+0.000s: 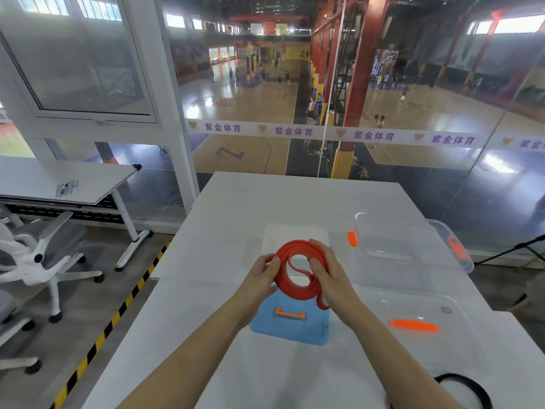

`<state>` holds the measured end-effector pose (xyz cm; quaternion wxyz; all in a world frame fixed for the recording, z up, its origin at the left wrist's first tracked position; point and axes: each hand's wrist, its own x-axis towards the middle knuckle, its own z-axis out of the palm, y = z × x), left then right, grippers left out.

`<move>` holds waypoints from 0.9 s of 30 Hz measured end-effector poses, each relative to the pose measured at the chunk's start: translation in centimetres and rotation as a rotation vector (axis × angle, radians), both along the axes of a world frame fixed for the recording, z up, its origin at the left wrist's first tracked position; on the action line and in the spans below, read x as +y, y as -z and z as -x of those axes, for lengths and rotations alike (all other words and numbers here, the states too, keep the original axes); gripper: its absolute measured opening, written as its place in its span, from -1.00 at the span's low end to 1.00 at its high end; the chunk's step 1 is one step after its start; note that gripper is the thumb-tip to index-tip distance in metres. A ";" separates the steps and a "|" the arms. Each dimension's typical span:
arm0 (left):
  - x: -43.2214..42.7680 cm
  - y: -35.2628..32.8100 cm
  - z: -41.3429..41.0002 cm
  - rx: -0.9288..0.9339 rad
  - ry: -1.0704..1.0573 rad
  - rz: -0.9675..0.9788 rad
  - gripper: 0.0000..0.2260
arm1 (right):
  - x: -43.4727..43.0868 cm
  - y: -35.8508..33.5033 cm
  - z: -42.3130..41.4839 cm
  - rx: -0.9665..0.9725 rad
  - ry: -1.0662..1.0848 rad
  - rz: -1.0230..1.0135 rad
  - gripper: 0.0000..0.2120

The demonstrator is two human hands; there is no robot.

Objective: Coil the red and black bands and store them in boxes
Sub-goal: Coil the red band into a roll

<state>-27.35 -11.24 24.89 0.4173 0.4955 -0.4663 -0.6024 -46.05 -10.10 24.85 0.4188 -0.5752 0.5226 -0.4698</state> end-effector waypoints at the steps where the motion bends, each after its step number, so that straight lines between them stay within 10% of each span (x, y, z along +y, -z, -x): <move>1: -0.2 -0.3 -0.4 -0.040 0.036 0.054 -0.73 | 0.0 0.0 0.3 0.028 -0.030 -0.011 -0.65; 6: -1.0 -0.6 -0.4 -0.237 0.132 0.187 -0.74 | 0.4 0.0 0.1 0.079 -0.114 -0.073 -0.71; 27: 0.1 -0.6 1.0 -0.084 -0.119 0.256 -0.82 | -0.2 -0.2 -0.9 -0.001 0.153 -0.010 -0.60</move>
